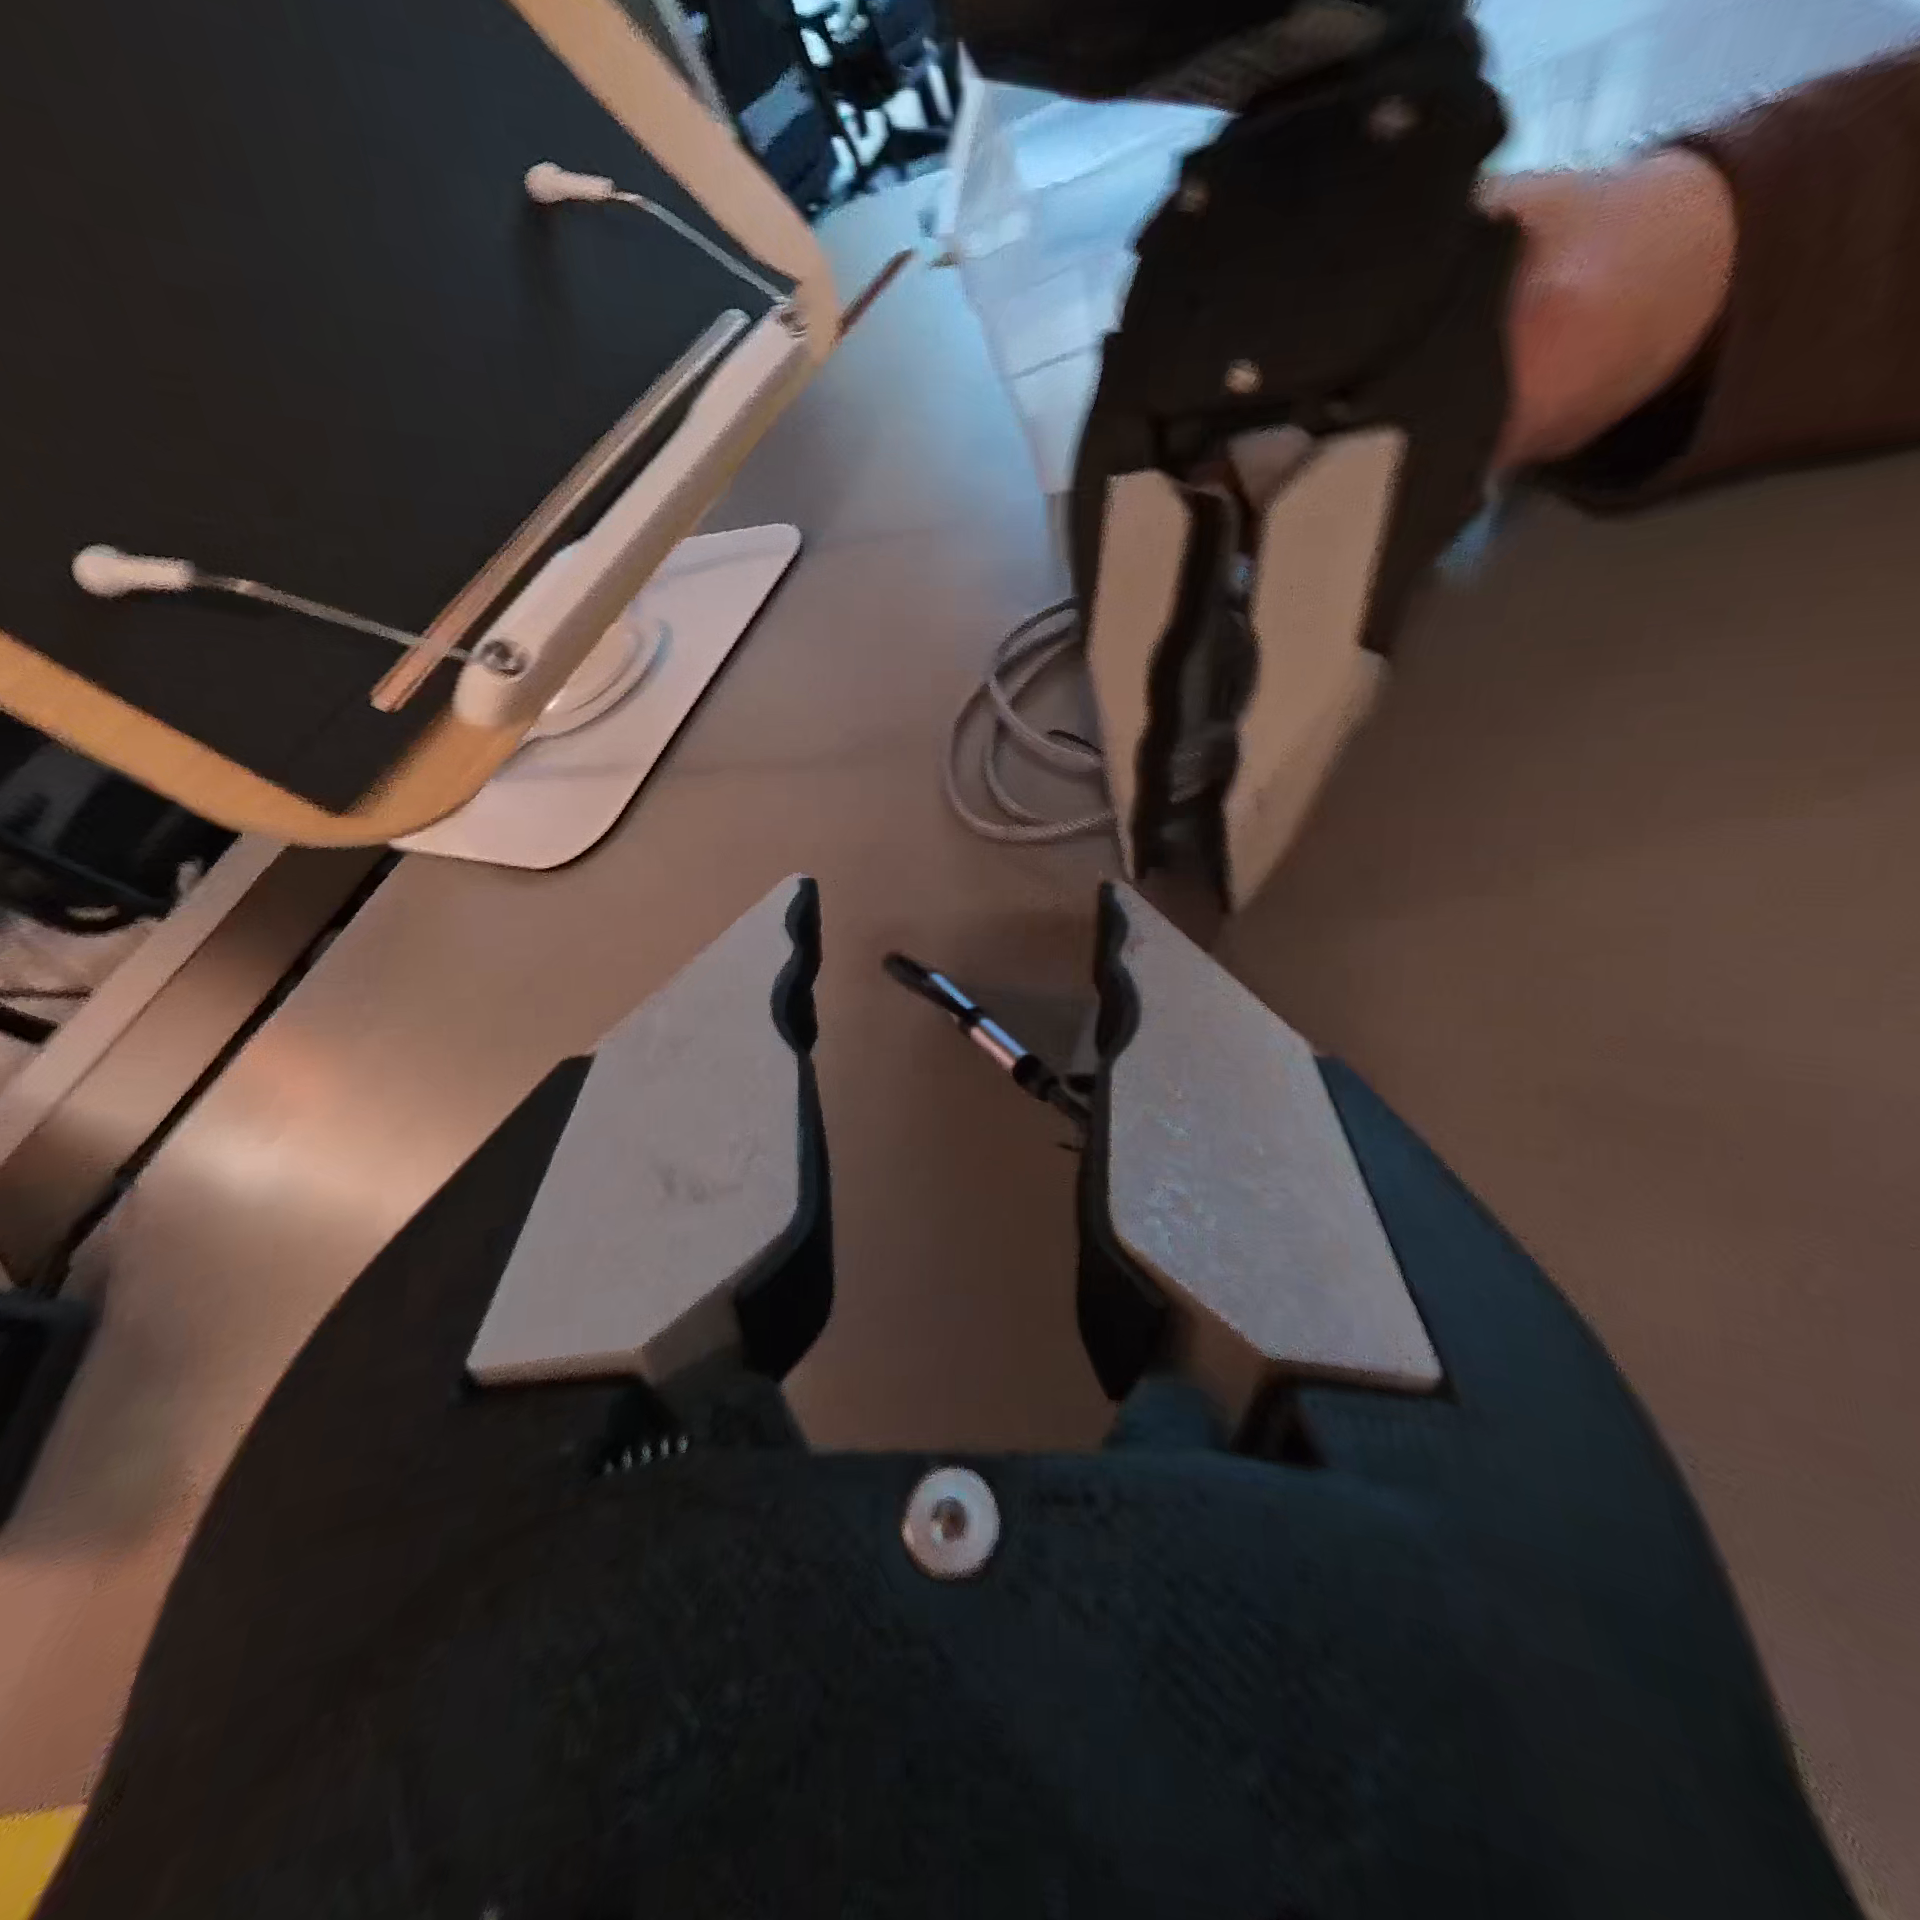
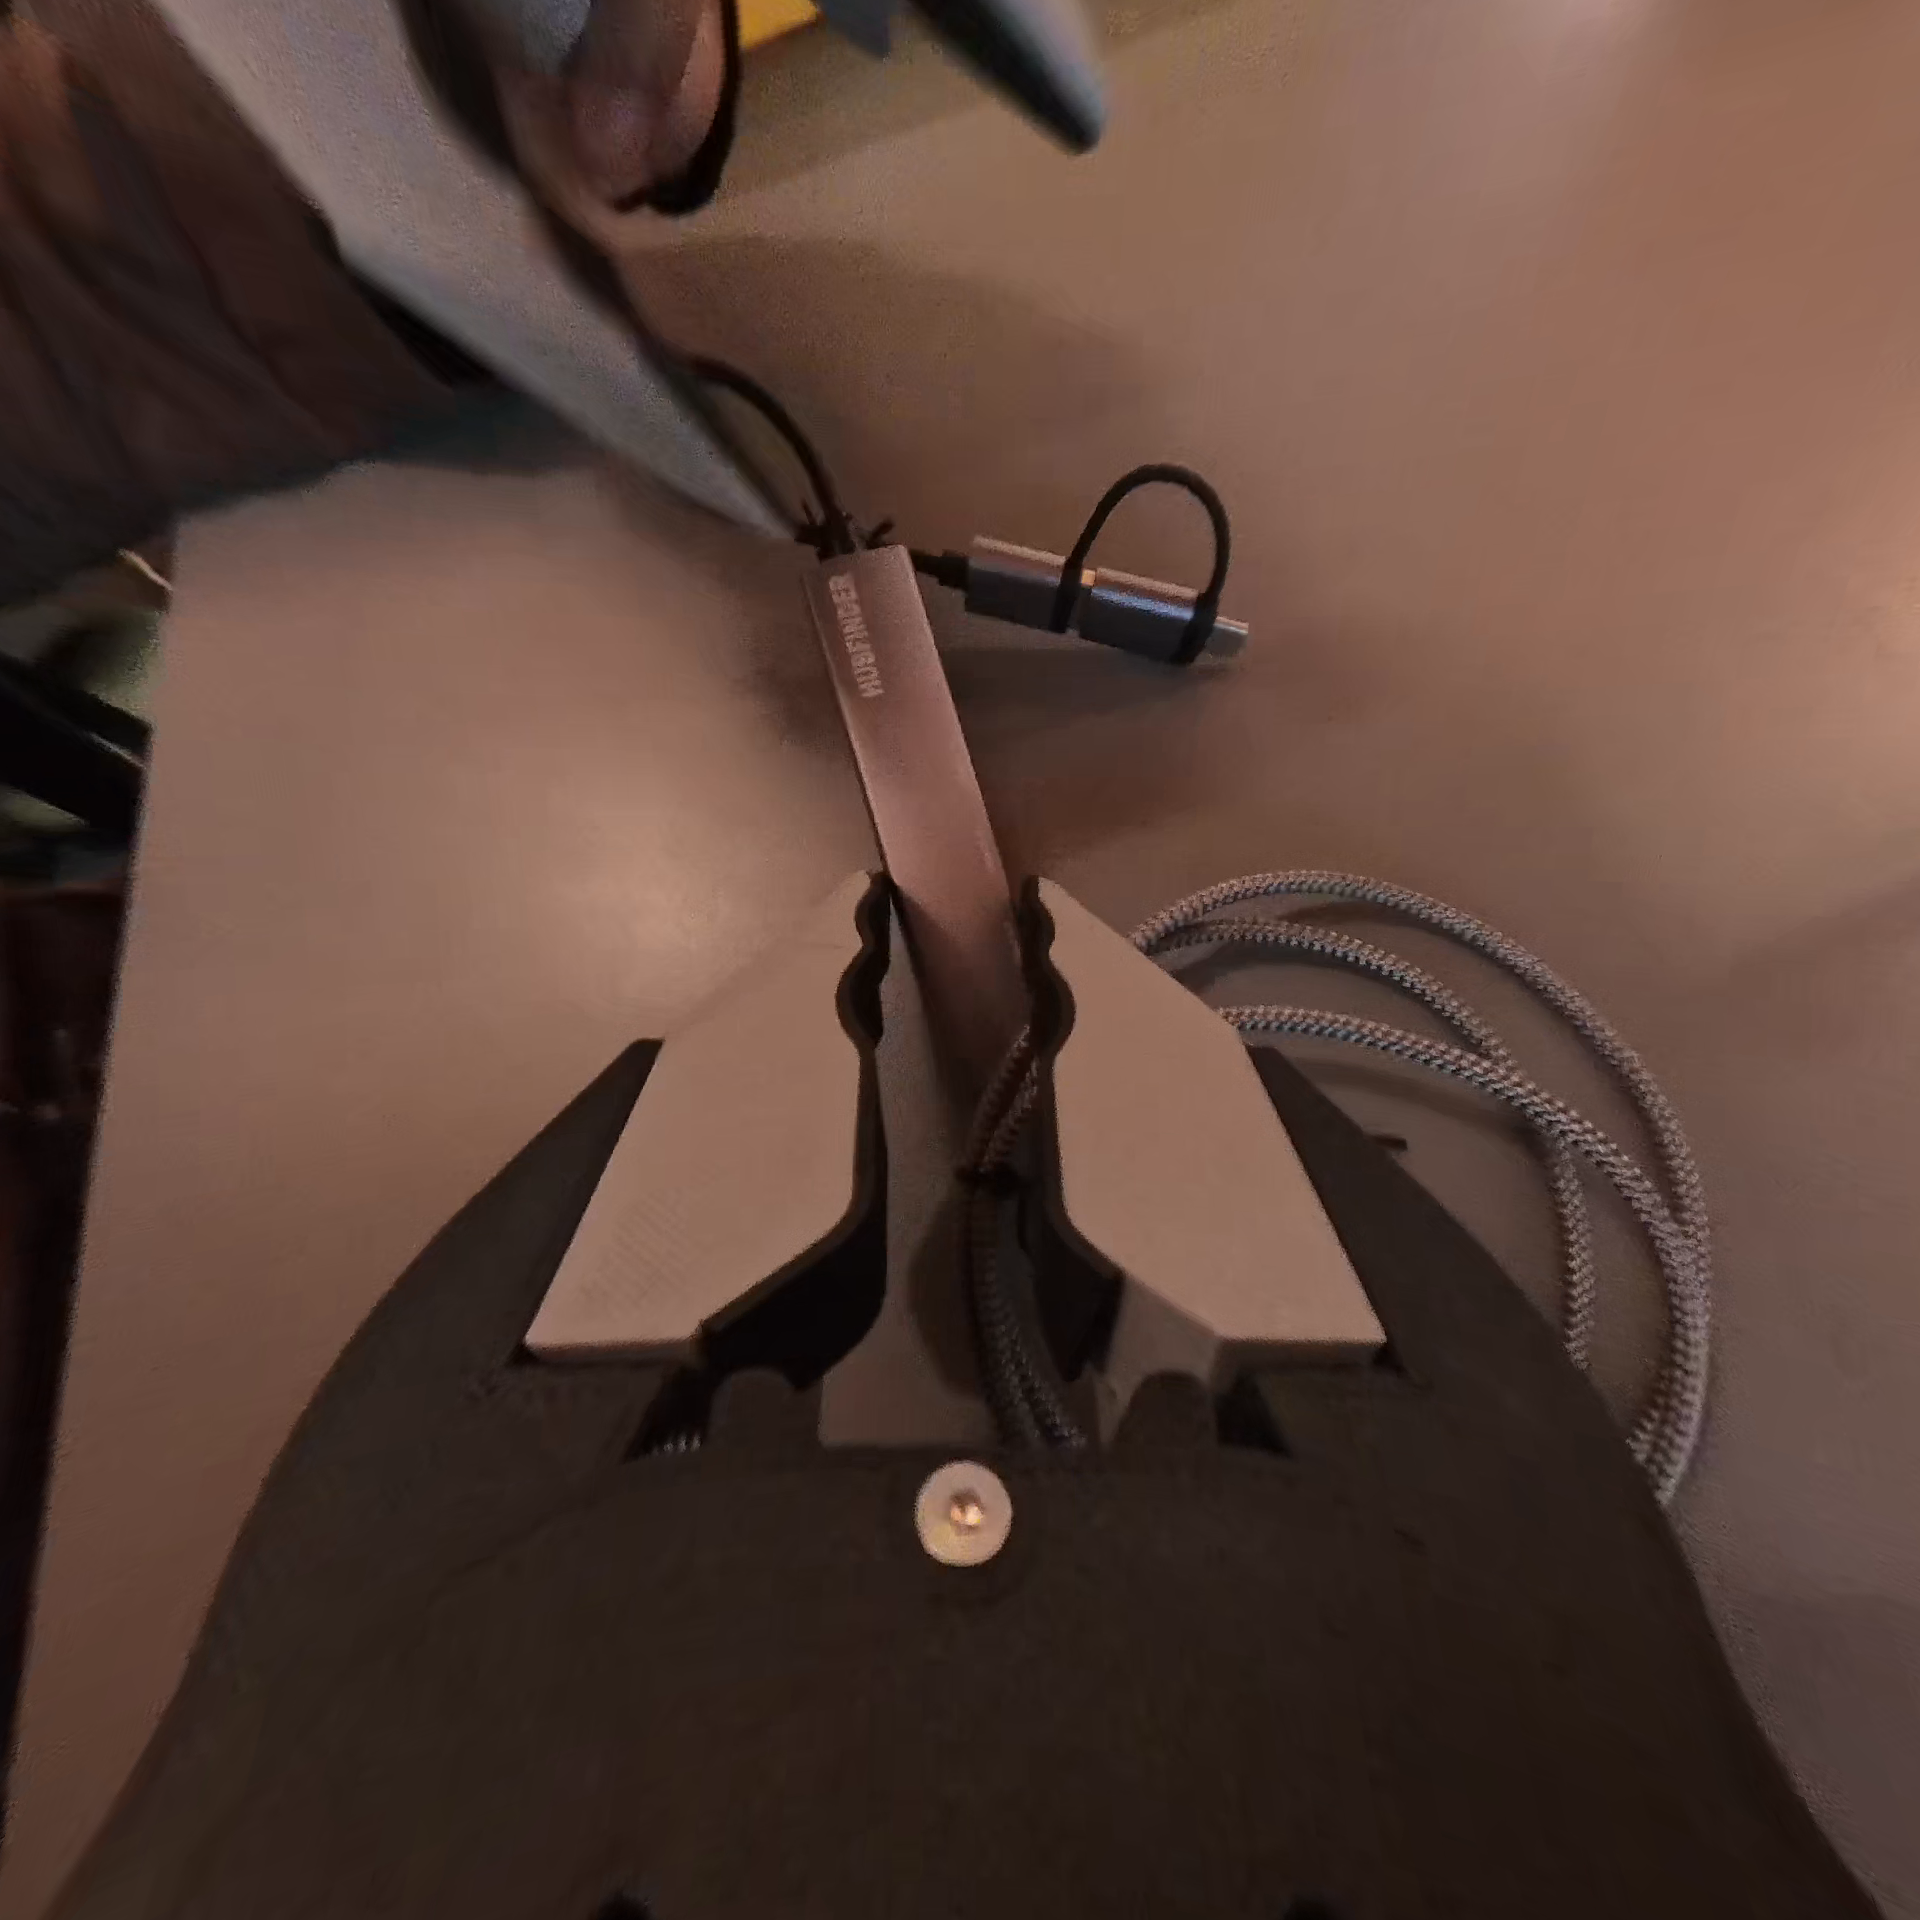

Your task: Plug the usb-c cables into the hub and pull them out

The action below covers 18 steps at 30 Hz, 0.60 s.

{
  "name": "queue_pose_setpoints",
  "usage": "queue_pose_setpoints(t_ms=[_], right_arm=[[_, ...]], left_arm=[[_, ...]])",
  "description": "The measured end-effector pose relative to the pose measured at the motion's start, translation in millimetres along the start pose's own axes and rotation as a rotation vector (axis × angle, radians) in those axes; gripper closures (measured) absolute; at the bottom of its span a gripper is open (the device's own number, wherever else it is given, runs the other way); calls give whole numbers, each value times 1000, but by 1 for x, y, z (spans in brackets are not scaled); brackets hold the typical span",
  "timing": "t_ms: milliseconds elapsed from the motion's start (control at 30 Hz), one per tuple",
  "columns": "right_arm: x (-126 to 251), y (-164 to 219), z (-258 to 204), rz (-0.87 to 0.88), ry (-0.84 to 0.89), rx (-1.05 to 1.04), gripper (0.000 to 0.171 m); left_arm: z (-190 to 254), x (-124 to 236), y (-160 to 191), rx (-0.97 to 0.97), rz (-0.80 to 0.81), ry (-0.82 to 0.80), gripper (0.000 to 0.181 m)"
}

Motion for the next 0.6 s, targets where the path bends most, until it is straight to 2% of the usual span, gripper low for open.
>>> queue_pose_setpoints(t_ms=[33,133,267,400,500,600], right_arm=[[3,-1,1,19,-8,-24,149],[14,-5,8,69,38,-60,149],[25,-13,8,134,76,-47,150],[22,-15,-2,126,44,-26,151],[16,-16,-10,129,-13,-47,150],[17,-18,-10,139,10,-24,150]], left_arm=[[6,2,0,-55,-11,4,129],[22,2,2,-190,-19,-16,121],[33,-10,21,-251,-116,-21,126],[16,-20,41,-432,-270,-196,159],[23,-24,39,-530,-279,-215,170],[24,-25,38,-604,-291,-245,173]])
Point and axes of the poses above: each gripper's, where its closed fingertips meet, x back along the fingers, y out of its underside, z = x × y across the jaws, the point moved 2 cm from there along x, back along the fingers, and after that the axes turned 4 degrees about -y, right-handed, at the moved point
